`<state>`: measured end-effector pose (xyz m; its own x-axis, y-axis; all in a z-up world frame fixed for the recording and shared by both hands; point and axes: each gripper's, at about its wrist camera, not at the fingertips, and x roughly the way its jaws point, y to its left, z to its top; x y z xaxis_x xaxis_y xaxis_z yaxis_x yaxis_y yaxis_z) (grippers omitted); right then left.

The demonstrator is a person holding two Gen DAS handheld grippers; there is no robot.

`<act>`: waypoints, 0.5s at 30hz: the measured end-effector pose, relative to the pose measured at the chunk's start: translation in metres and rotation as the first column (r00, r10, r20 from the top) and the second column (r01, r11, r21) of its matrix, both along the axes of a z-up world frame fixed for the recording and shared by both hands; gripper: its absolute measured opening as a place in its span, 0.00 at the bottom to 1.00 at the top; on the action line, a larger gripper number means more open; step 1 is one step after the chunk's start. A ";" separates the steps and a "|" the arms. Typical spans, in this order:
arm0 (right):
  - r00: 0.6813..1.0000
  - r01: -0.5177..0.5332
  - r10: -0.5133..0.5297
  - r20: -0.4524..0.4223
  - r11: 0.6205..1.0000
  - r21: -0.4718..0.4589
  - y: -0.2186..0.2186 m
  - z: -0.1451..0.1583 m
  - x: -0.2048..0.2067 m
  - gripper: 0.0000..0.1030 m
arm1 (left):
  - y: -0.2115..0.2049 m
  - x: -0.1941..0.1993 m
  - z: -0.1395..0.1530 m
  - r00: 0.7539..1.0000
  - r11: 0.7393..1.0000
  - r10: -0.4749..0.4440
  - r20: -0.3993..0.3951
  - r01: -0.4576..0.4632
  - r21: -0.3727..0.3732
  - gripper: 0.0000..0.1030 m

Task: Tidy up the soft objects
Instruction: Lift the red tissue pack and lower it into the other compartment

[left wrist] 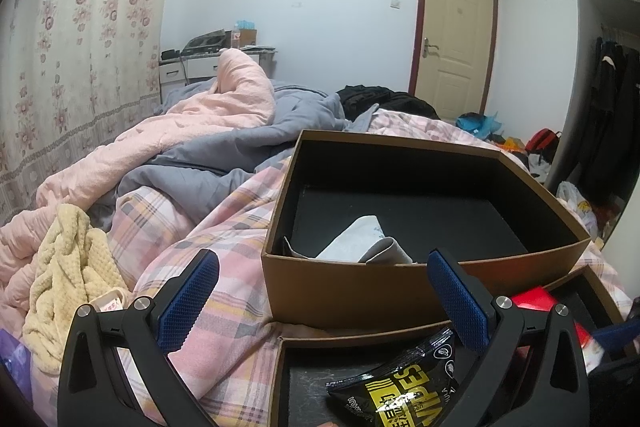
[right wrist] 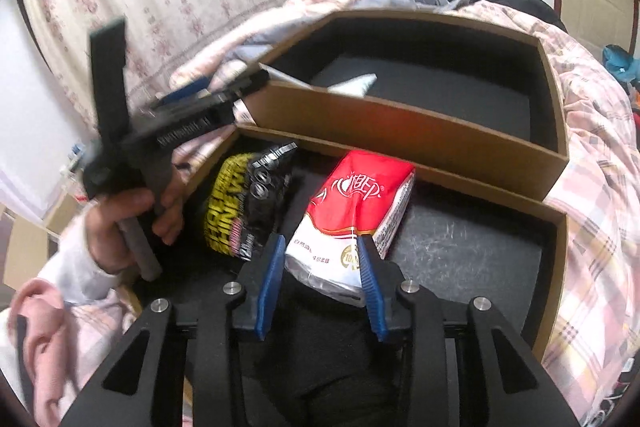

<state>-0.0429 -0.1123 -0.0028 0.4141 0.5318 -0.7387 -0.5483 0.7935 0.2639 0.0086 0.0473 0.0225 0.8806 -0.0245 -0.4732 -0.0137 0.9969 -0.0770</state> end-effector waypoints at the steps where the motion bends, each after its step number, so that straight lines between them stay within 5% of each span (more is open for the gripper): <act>1: 1.000 -0.006 0.006 0.009 0.999 0.031 -0.002 0.004 -0.001 0.32 | 0.000 0.000 0.000 1.000 1.000 0.001 -0.001 -0.001 0.000 1.00; 15: 0.992 0.045 -0.081 0.101 0.948 0.315 -0.011 0.025 0.017 0.32 | 0.000 0.000 0.000 1.000 1.000 0.000 0.002 0.000 0.003 1.00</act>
